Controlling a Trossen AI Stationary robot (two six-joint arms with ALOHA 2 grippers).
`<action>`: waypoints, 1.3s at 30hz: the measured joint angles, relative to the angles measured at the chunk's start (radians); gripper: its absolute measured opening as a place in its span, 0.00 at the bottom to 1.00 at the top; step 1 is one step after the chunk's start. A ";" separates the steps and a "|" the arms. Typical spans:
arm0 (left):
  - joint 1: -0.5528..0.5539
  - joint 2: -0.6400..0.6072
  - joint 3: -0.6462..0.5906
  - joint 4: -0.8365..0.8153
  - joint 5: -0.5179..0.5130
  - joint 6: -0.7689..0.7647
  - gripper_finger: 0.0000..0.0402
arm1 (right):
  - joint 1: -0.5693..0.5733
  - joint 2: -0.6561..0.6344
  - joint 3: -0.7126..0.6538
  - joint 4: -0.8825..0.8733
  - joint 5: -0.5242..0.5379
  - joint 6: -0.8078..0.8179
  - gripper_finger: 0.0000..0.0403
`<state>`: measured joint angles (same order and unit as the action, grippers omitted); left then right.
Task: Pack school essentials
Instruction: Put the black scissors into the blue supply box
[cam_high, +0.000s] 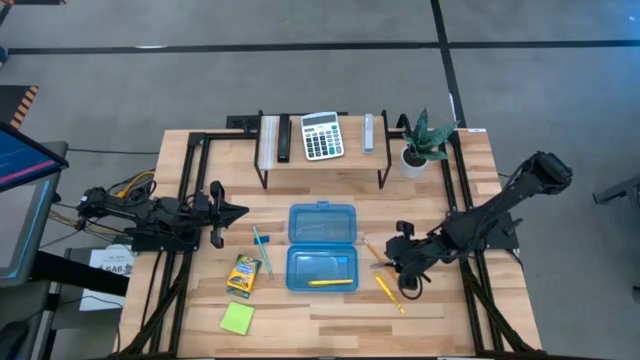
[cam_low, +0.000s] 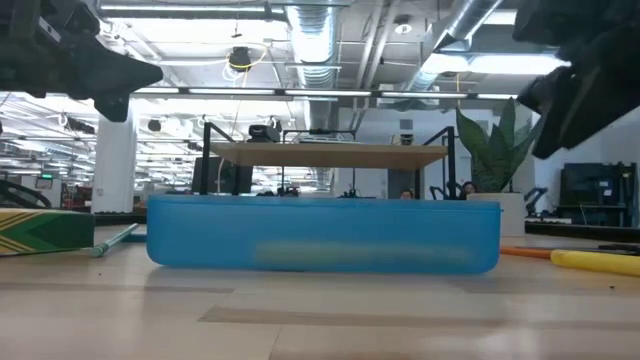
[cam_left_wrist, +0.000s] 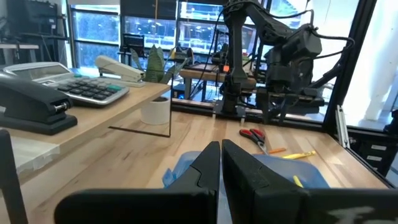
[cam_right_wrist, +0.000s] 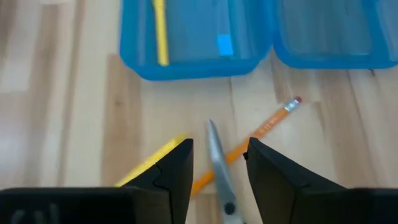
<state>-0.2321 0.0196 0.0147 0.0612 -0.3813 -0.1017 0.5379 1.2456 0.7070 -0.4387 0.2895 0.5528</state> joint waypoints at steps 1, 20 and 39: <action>0.000 0.000 0.000 0.000 0.000 -0.013 0.01 | 0.005 0.000 0.005 -0.005 -0.005 0.004 0.41; 0.000 0.000 0.000 0.000 0.000 -0.078 0.01 | 0.020 0.002 0.028 0.015 -0.028 -0.075 0.41; 0.000 0.000 0.000 0.006 -0.072 -0.120 0.01 | 0.097 0.081 0.035 -0.003 -0.023 -0.053 0.49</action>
<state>-0.2321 0.0196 0.0147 0.0676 -0.4532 -0.2214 0.6351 1.3271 0.7419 -0.4413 0.2669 0.4995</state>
